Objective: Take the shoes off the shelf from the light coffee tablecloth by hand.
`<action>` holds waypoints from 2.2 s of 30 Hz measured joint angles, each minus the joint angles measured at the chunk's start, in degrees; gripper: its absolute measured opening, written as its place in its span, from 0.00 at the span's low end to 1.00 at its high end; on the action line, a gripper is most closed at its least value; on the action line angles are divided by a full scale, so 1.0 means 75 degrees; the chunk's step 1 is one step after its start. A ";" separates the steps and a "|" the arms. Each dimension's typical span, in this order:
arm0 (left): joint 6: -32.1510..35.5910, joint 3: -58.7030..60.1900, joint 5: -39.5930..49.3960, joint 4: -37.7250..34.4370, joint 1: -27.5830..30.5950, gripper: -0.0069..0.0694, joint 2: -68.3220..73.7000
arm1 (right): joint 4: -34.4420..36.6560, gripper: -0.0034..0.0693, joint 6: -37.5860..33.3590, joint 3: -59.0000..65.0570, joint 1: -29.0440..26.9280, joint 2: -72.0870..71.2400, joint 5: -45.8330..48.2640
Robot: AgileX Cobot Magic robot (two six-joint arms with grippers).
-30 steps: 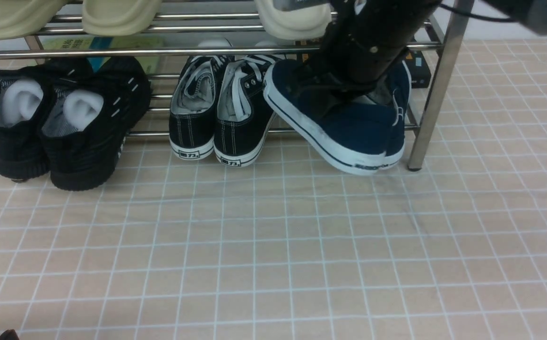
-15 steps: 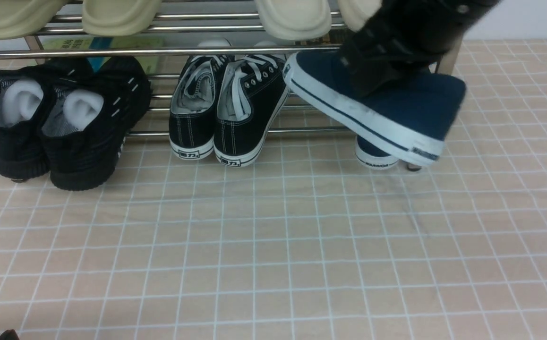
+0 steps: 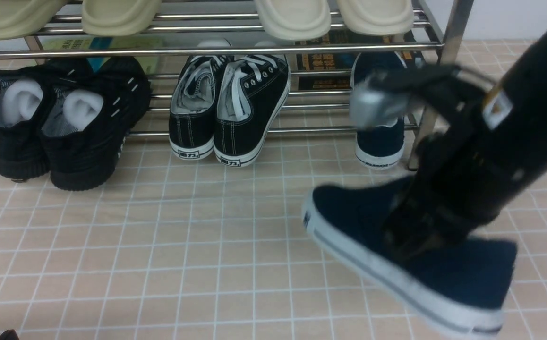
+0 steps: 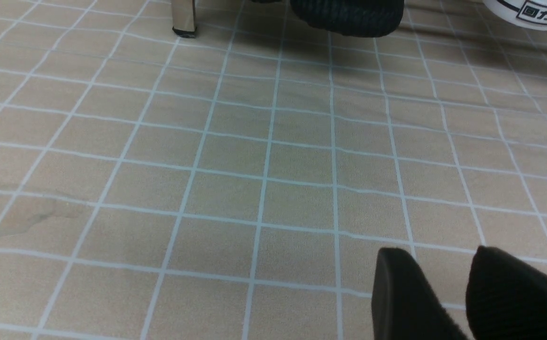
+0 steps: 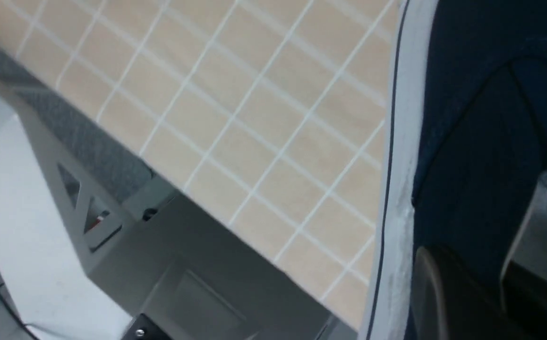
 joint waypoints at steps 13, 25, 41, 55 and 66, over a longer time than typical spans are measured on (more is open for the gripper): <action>0.0000 0.0000 0.0000 0.0000 0.0000 0.41 0.0000 | -0.2522 0.09 0.3678 0.0171 0.0787 0.1728 -0.2967; 0.0000 0.0000 0.0000 0.0000 0.0000 0.41 0.0000 | -0.3379 0.09 0.4403 0.0171 0.0787 0.2381 -0.4158; 0.0000 0.0000 0.0000 0.0000 0.0000 0.41 0.0000 | -0.3688 0.22 0.5138 0.0171 0.0802 0.3104 -0.5001; 0.0000 0.0000 0.0000 0.0000 0.0000 0.41 0.0000 | -0.3556 0.54 0.4660 -0.0264 0.0745 0.2562 -0.4498; 0.0000 0.0000 0.0000 0.0014 0.0000 0.41 0.0000 | -0.3382 0.03 0.3103 -0.2033 -0.0432 0.2171 -0.1614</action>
